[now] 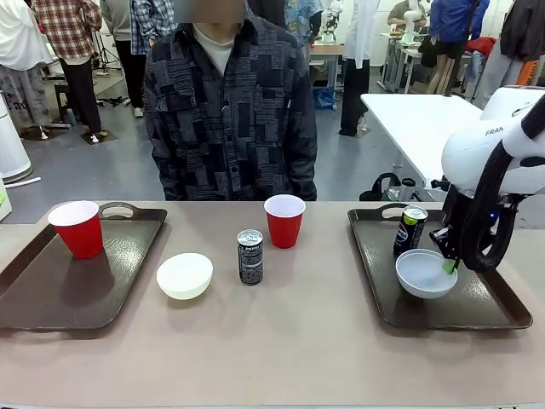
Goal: Prepare tableware on both trays.
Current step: Pick up a Picnic Bowl from the table and place it on a Handle tray.
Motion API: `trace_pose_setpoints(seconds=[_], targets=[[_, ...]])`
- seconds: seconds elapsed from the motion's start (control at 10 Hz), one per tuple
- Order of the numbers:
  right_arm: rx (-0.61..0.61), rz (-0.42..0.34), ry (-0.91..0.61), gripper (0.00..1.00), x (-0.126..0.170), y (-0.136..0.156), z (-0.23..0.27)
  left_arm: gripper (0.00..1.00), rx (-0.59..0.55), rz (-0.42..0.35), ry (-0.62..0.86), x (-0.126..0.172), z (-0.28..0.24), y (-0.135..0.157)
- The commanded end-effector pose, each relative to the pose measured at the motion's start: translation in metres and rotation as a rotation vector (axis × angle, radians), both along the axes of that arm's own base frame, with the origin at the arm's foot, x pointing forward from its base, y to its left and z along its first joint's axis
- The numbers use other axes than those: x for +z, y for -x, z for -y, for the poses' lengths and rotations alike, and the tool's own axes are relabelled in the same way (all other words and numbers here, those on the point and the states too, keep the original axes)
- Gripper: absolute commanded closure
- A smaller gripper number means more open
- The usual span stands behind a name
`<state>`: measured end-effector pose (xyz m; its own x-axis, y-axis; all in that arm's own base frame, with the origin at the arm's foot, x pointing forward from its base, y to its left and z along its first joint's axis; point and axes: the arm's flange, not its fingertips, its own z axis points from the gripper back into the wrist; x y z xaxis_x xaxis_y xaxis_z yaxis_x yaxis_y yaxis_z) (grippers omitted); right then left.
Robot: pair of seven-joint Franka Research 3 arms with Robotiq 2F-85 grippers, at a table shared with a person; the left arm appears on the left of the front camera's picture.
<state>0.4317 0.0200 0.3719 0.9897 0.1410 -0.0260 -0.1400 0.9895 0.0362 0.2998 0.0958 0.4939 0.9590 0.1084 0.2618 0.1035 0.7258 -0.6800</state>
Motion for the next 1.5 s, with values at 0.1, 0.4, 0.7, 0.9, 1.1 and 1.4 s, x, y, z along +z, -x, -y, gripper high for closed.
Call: trace_pose_setpoints(seconds=[0.1, 0.4, 0.7, 0.9, 1.1, 1.4], targets=[[0.006, 0.002, 0.046, 0.36, -0.006, -0.003, 0.006, 0.00, -0.003, 0.020, 0.012, -0.002, -0.001, 0.001], [-0.008, 0.012, 0.053, 0.33, 0.008, 0.002, 0.005, 0.00, -0.003, 0.020, 0.012, -0.002, -0.001, 0.001], [-0.033, -0.028, 0.058, 0.00, 0.041, 0.023, -0.003, 0.00, -0.003, 0.020, 0.012, -0.002, -0.001, 0.001], [-0.028, -0.114, 0.020, 0.21, 0.089, 0.047, -0.010, 0.00, -0.003, 0.020, 0.012, -0.002, -0.001, 0.001], [-0.029, -0.142, -0.007, 0.01, 0.131, 0.058, -0.007, 0.00, -0.003, 0.020, 0.012, -0.002, -0.001, 0.001], [-0.012, -0.142, 0.015, 0.00, 0.138, 0.068, -0.006, 0.00, -0.003, 0.020, 0.012, -0.002, -0.001, 0.001]])
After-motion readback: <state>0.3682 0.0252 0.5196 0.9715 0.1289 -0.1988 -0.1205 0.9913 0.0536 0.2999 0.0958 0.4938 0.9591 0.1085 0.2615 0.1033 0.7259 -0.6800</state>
